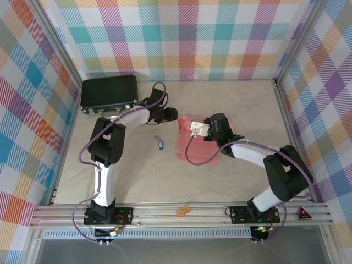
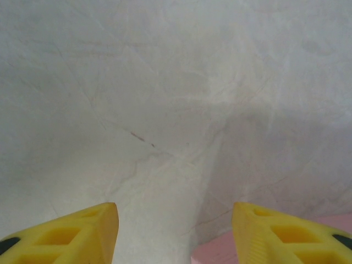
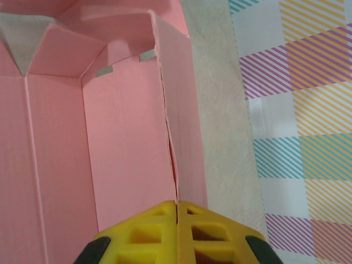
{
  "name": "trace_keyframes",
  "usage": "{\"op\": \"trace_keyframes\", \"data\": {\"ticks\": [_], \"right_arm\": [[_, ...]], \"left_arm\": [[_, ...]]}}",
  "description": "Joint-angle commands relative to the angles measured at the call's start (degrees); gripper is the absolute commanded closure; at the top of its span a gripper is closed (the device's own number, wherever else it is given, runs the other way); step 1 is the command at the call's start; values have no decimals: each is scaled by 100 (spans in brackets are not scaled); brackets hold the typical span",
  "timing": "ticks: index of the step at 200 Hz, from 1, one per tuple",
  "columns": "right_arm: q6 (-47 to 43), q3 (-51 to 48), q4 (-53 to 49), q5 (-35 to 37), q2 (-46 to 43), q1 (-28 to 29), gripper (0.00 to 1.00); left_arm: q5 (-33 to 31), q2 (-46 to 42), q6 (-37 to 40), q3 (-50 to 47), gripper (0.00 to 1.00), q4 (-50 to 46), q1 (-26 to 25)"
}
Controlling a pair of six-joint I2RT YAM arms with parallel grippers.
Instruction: Fold the paper box
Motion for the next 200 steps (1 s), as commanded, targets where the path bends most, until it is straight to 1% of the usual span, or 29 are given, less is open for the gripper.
{"op": "trace_keyframes", "data": {"ticks": [1, 47, 78, 108, 136, 162, 173, 198, 200], "right_arm": [[86, 152, -138, -25, 157, 17, 100], [122, 200, -177, -9, 184, 20, 100], [139, 213, -234, 2, 184, 22, 100], [171, 223, -260, 36, 184, 24, 100], [165, 209, -267, 46, 168, 29, 100], [165, 208, -254, 19, 162, 24, 100], [165, 213, -249, 10, 171, 25, 100], [165, 235, -260, 10, 191, 24, 100], [165, 236, -258, 12, 192, 24, 100]], "left_arm": [[479, -91, 165, -25, 46, -262, 28], [1026, -378, 309, -562, 49, 2, 28], [1234, -508, 343, -729, 49, 76, 19], [1169, -705, 387, -895, 51, 85, 19], [827, -932, 449, -1084, 52, 85, 19], [700, -1047, 666, -1200, 51, 163, 22], [801, -1027, 780, -1196, 50, 189, 28], [1283, -931, 1024, -1203, 50, 244, 28], [1322, -924, 1037, -1208, 50, 389, 28]]}}
